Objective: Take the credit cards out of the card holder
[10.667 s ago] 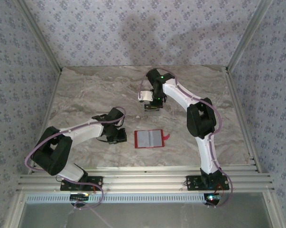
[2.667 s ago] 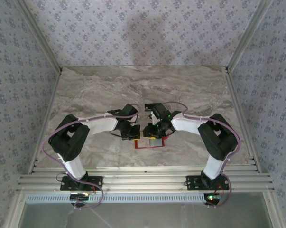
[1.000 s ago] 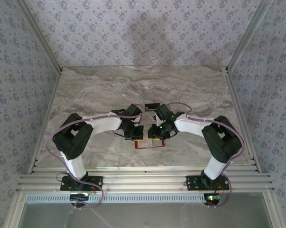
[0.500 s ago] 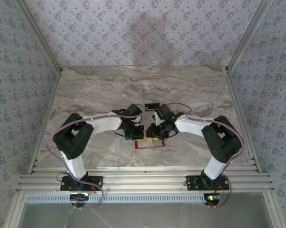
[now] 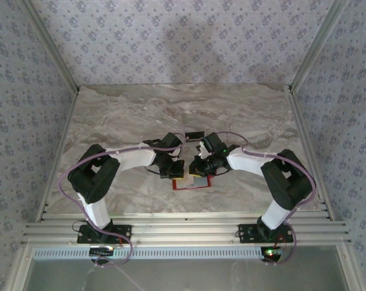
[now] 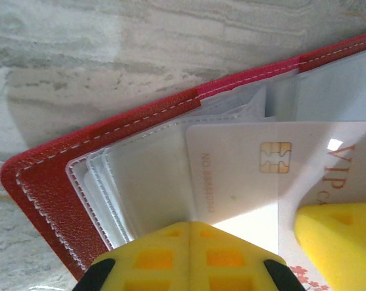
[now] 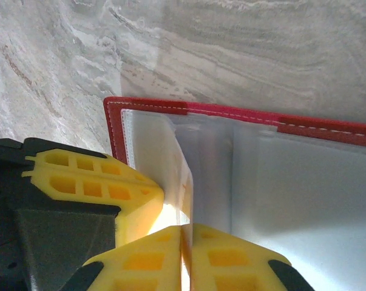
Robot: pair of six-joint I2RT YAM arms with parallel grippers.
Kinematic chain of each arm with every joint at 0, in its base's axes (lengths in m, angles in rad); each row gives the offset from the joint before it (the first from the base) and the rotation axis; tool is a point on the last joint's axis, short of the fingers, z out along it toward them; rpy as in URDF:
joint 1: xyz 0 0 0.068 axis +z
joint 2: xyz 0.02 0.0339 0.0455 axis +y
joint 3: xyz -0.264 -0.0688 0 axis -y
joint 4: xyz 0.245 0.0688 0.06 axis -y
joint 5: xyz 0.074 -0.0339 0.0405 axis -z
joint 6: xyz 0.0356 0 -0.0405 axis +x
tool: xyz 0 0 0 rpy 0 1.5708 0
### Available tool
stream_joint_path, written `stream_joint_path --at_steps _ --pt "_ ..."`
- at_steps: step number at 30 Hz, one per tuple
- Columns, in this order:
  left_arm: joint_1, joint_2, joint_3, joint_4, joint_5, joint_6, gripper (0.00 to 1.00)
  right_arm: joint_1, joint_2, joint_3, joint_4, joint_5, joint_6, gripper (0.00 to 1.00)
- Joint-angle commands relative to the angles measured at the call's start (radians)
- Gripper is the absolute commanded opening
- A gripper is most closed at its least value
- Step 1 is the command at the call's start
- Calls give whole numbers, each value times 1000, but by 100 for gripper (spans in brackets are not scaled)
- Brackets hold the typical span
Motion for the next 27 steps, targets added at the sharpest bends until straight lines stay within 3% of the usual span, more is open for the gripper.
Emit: stream_joint_path --at_steps 1,21,27 --pt "-6 21 -2 -43 -29 16 2 -22 -36 -17 -42 21 -19 11" --pt "-6 16 58 -110 -80 45 3 -66 -133 -4 -187 101 -83 10" --pt "-6 -4 72 -121 -76 42 4 -68 -148 -3 -189 103 -83 5"
